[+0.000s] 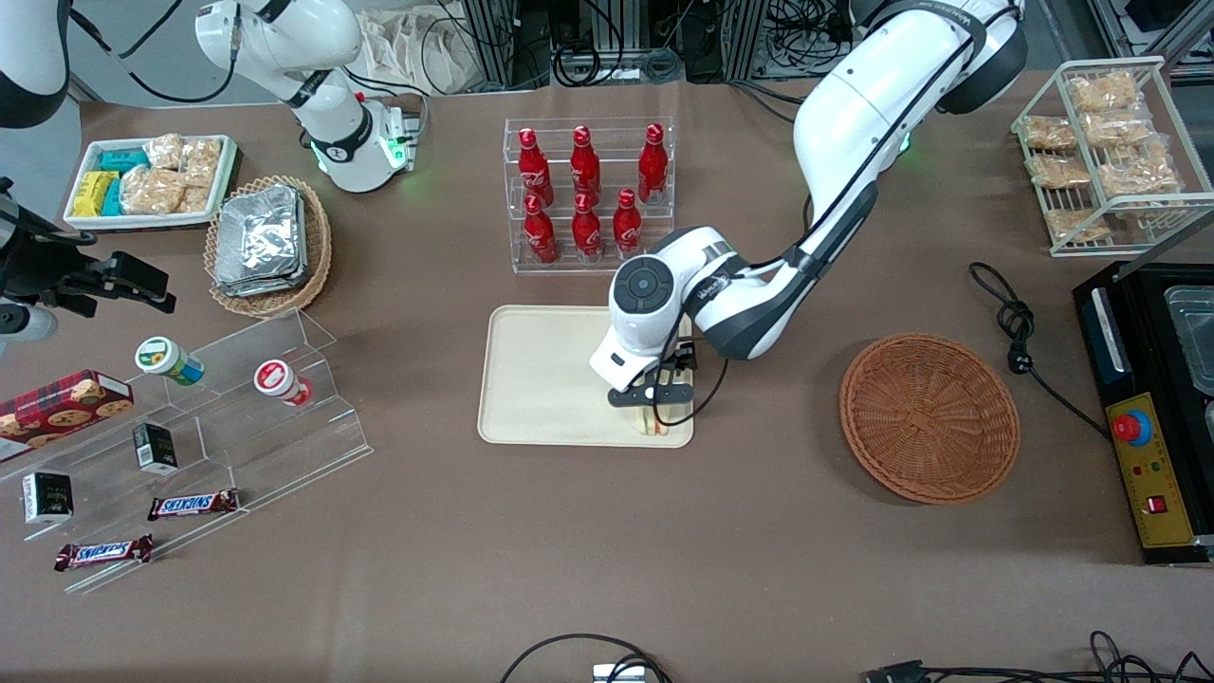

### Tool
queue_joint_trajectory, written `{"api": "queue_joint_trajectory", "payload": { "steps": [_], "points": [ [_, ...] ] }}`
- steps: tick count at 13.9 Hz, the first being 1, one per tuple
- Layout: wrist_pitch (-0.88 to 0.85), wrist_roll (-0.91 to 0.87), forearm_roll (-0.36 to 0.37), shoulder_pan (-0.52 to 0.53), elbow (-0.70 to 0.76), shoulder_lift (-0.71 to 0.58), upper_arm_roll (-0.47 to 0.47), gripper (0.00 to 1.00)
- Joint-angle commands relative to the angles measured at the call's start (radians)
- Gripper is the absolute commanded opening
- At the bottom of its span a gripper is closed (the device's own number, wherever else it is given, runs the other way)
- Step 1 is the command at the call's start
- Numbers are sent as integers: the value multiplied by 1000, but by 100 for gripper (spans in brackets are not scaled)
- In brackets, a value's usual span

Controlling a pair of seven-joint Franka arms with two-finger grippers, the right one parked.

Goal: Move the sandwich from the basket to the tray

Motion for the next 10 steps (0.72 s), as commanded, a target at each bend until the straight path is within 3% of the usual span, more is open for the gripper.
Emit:
{"api": "queue_joint_trajectory", "payload": {
  "steps": [1, 5, 10],
  "points": [
    [-97, -10, 3, 70, -26, -162, -2, 100],
    [-137, 228, -112, 274, -129, -394, -9, 100],
    [-258, 619, -262, 538, -147, -566, -5, 100]
  ]
}}
